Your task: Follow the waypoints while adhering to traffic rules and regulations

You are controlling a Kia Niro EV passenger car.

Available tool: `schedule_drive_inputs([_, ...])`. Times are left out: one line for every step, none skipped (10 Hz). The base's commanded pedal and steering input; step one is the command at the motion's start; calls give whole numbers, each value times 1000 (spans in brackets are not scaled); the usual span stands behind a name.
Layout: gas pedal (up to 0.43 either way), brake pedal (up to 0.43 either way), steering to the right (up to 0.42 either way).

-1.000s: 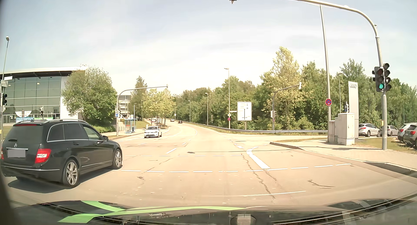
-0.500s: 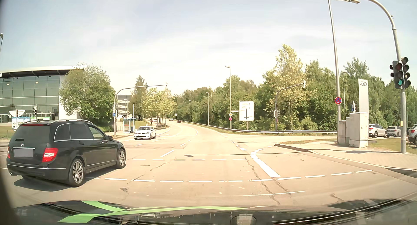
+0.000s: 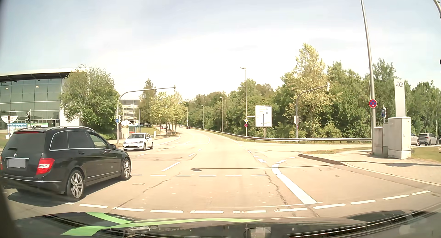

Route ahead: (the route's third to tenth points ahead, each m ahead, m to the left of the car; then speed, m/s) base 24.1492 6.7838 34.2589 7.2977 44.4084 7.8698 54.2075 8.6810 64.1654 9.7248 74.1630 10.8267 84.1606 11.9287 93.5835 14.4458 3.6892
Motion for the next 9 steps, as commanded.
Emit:
schedule_drive_inputs([228, 0, -20])
schedule_drive_inputs([228, 0, -20])
schedule_drive_inputs([228, 0, -20])
schedule_drive_inputs([228, 0, -20])
schedule_drive_inputs([228, 0, -20])
schedule_drive_inputs([228, 0, -20])
schedule_drive_inputs([228, 0, -19])
schedule_drive_inputs([228, 0, -16])
schedule_drive_inputs([228, 0, -13])
